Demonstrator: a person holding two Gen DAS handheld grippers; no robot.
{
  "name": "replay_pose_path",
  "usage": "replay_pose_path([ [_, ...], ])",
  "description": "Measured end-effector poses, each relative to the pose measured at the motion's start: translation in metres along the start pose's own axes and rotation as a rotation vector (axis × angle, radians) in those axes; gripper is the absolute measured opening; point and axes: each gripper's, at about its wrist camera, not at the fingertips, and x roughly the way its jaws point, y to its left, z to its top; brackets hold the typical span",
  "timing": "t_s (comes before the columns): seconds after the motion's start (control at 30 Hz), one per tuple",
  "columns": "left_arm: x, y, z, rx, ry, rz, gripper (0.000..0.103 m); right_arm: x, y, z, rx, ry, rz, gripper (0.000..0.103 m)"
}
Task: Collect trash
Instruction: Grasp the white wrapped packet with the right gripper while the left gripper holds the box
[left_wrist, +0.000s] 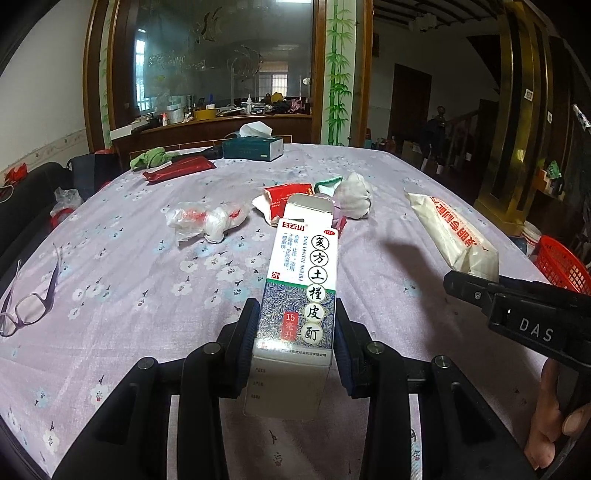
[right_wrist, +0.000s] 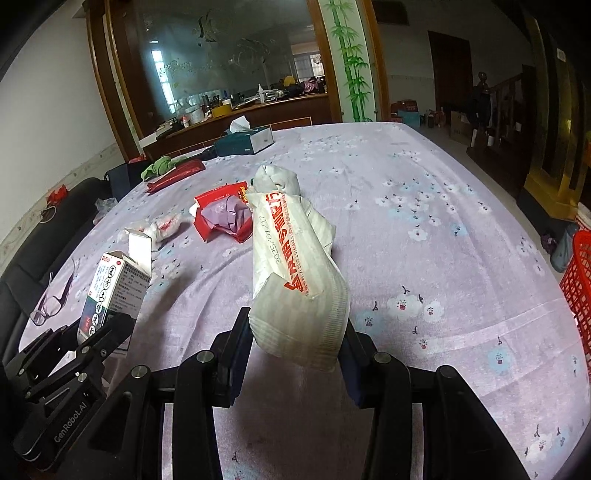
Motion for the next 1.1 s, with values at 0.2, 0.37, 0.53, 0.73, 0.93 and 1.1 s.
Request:
replay_pose_path([
  [0.2, -0.0008, -0.0015, 0.0008, 0.007, -0.006, 0.005, 0.036, -0.0058, 0.0066, -0.0032, -0.030, -0.033, -0.005, 0.047],
  [0.37, -0.0015, -0.0023, 0.0001, 0.012, -0.008, 0.007, 0.036, -0.0058, 0.0053, -0.0044, -0.027, -0.029, -0.002, 0.047],
  [0.53, -0.0021, -0.0027, -0.0002, 0.017, -0.008, 0.010, 0.036, -0.0053, 0.0066, -0.0040, -0.034, -0.025, -0.001, 0.047],
  [0.73, -0.0026, -0.0040, -0.0003, 0.017, -0.010, 0.012, 0.036, -0.0035, 0.0061, -0.0030, -0.033, -0.016, -0.003, 0.047],
  [0.93, -0.0028, -0.0038, 0.0002, 0.020, -0.011, 0.012, 0.036, -0.0029, 0.0063, -0.0024, -0.031, -0.013, -0.005, 0.047],
  [1.1, -0.0031, -0.0043, -0.0005, 0.020, -0.011, 0.013, 0.036, -0.0027, 0.0061, -0.0022, -0.030, -0.013, -0.006, 0.047],
])
